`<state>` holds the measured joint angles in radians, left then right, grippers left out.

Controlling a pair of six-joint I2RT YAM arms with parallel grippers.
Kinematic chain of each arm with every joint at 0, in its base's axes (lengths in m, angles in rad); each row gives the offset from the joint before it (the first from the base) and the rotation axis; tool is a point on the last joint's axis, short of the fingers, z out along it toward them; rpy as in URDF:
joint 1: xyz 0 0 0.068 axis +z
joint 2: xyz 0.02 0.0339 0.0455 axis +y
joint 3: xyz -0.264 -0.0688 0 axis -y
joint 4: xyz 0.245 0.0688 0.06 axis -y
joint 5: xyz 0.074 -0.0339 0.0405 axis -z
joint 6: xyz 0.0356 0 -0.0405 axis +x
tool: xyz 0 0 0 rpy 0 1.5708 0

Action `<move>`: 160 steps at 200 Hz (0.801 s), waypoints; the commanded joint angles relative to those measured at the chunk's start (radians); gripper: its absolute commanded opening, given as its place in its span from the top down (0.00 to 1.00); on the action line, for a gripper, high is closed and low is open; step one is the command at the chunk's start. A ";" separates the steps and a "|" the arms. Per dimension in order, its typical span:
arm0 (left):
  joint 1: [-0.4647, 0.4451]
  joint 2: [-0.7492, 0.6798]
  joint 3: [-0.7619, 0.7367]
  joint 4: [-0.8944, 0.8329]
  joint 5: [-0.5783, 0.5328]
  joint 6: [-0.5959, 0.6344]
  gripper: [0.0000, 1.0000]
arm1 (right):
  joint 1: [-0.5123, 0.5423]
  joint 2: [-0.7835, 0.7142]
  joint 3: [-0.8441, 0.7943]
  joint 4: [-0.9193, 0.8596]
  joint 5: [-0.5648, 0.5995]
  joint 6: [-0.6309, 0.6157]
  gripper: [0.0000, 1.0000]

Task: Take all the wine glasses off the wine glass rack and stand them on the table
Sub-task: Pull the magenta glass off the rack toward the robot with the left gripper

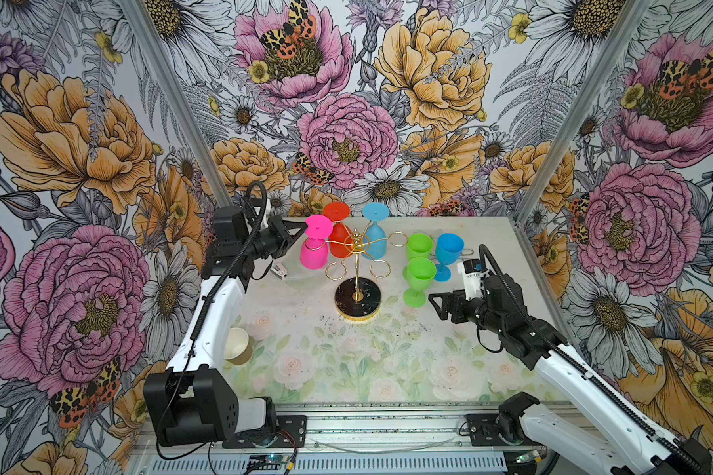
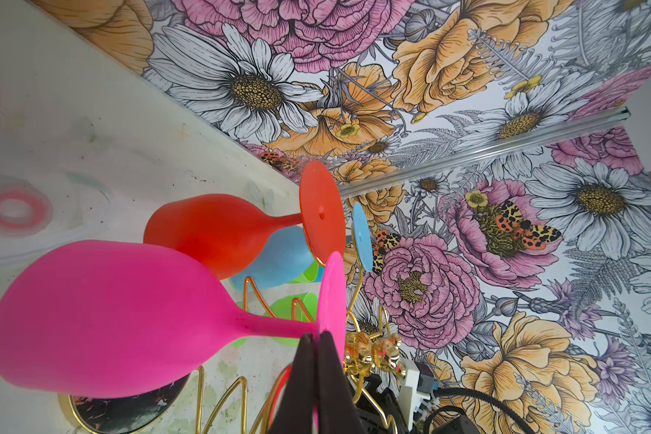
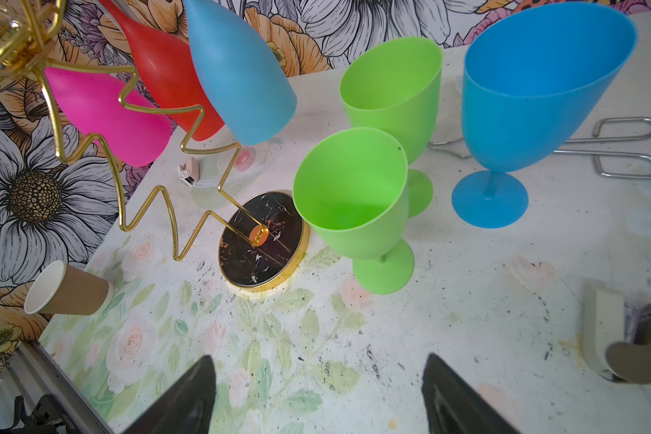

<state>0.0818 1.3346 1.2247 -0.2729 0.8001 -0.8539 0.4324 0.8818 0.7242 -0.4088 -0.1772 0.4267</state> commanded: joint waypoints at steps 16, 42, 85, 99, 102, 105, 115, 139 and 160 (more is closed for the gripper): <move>0.055 -0.074 -0.028 0.056 -0.080 -0.004 1.00 | -0.003 0.008 0.006 0.021 0.001 0.003 0.13; 0.106 -0.121 -0.093 0.115 -0.082 -0.036 1.00 | -0.003 0.015 0.011 0.024 -0.001 0.005 0.13; 0.165 -0.237 -0.216 0.021 -0.094 0.071 1.00 | -0.002 0.014 0.015 0.025 -0.006 0.004 0.13; 0.166 -0.284 -0.247 -0.056 -0.096 0.131 1.00 | -0.003 0.018 0.018 0.026 -0.007 0.005 0.13; 0.166 -0.296 -0.258 -0.067 -0.099 0.138 1.00 | -0.002 0.018 0.019 0.026 -0.007 0.004 0.13; 0.166 -0.309 -0.268 -0.074 -0.103 0.142 1.00 | -0.002 0.021 0.021 0.026 -0.007 0.005 0.13; 0.168 -0.356 -0.301 -0.103 -0.115 0.153 1.00 | -0.002 0.027 0.024 0.026 -0.008 0.007 0.13; 0.167 -0.461 -0.334 -0.204 -0.150 0.208 1.00 | -0.003 0.039 0.032 0.026 -0.013 0.008 0.13; 0.166 -0.529 -0.356 -0.246 -0.084 0.243 1.00 | -0.002 0.043 0.035 0.026 -0.012 0.013 0.13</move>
<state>0.2428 0.8730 0.8867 -0.4446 0.6876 -0.6960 0.4324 0.9184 0.7246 -0.4065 -0.1814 0.4290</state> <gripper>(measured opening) 0.052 0.867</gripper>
